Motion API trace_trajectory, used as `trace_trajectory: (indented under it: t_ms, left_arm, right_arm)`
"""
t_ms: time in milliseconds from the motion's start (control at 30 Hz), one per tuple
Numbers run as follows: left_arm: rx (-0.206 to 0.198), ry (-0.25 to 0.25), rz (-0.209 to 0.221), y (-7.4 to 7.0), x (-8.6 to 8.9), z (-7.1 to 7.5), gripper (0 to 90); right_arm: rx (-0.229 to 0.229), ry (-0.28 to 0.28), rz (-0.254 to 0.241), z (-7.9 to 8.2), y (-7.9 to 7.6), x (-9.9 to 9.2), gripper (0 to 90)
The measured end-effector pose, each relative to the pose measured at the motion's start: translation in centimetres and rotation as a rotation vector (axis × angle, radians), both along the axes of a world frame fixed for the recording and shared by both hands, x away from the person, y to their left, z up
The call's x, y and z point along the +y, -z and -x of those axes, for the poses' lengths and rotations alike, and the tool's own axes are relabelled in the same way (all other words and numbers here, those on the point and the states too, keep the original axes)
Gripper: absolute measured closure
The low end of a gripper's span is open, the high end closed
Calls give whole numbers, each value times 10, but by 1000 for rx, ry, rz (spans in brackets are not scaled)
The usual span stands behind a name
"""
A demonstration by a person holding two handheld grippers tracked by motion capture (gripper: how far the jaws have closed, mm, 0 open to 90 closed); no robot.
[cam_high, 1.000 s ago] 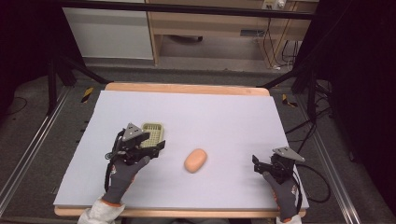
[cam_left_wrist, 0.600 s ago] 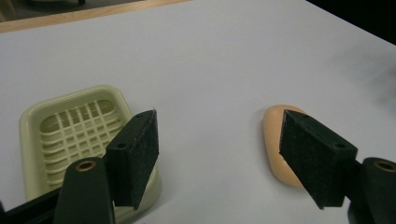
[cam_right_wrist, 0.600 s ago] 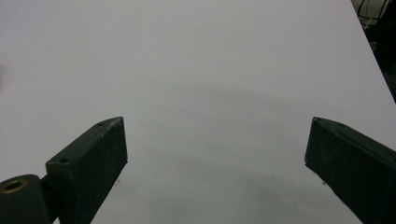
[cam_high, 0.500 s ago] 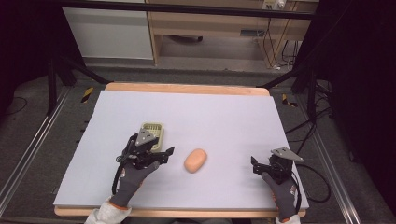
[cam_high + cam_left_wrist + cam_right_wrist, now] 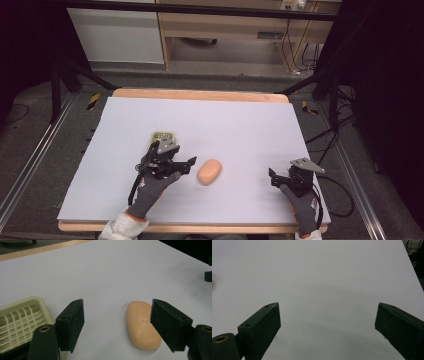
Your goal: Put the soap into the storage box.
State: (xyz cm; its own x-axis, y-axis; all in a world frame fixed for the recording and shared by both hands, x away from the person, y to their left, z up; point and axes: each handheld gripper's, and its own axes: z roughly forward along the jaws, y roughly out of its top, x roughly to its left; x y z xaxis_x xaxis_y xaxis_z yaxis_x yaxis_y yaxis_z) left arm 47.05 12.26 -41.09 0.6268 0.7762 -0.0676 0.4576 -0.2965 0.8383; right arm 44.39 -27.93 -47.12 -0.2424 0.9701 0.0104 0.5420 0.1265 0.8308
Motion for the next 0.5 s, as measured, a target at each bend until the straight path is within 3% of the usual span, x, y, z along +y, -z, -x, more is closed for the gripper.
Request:
trace_trajectory:
  t_ms: [500]
  left_arm:
    - [35, 42, -28, 11, -25, -6, 252]
  right_arm:
    - [-9, 10, 20, 1, 0, 2, 67]
